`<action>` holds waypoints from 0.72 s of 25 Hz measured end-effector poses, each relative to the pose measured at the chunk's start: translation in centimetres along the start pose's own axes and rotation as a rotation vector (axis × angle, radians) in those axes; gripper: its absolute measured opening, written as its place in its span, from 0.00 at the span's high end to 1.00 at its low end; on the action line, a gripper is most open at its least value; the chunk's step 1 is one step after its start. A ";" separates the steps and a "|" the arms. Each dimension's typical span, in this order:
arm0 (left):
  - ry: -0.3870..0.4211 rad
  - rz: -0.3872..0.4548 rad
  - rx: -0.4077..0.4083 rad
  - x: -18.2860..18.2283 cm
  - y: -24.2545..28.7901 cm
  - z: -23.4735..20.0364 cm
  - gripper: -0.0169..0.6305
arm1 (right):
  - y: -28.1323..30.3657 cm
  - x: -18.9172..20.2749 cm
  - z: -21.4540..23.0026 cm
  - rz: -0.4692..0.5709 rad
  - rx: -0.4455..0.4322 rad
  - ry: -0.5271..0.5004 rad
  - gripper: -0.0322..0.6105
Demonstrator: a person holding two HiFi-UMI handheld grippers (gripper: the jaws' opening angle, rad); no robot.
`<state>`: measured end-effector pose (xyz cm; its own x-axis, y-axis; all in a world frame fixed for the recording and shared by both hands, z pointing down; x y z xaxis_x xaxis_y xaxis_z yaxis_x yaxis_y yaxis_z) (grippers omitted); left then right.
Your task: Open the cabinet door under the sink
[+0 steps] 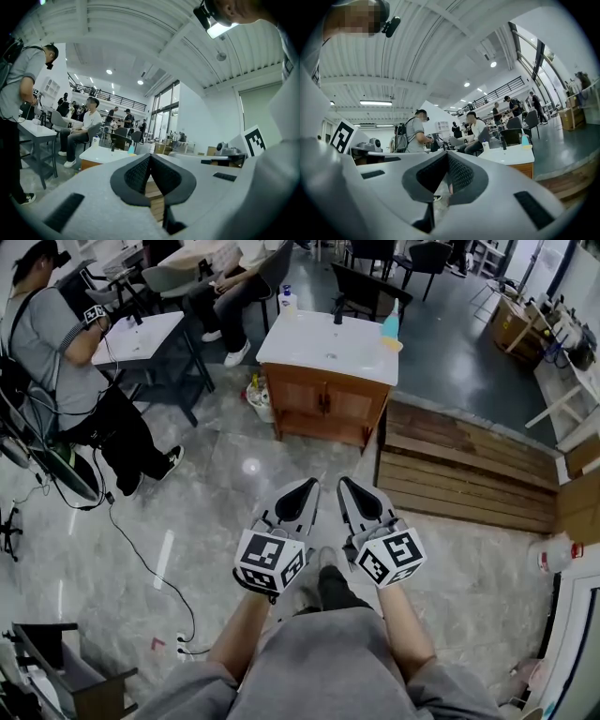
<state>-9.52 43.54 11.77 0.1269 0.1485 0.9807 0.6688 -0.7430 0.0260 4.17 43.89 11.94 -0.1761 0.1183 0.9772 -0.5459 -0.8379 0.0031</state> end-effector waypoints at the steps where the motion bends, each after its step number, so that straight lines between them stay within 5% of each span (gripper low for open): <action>1: -0.006 0.002 0.002 0.1 0.5 -0.4 0.97 | 0.5 0.1 0.5 -0.003 0.002 0.008 0.94; 18: -0.031 -0.069 -0.027 0.8 13.1 -5.5 0.97 | 9.0 -0.3 11.6 -0.044 -0.024 0.063 0.94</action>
<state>-4.66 30.30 13.99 0.1042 0.2203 0.9699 0.6571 -0.7472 0.0992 8.83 30.13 14.14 -0.2022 0.1885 0.9610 -0.5739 -0.8180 0.0397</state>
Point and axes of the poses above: the fingertips, and each gripper's own axes: y forward along the fingers, z to its right, x out of its underside, the point moved 7 cm from there along -y, backward along the fingers, and after that the axes turned 3 degrees about x, right-handed, at the moved point
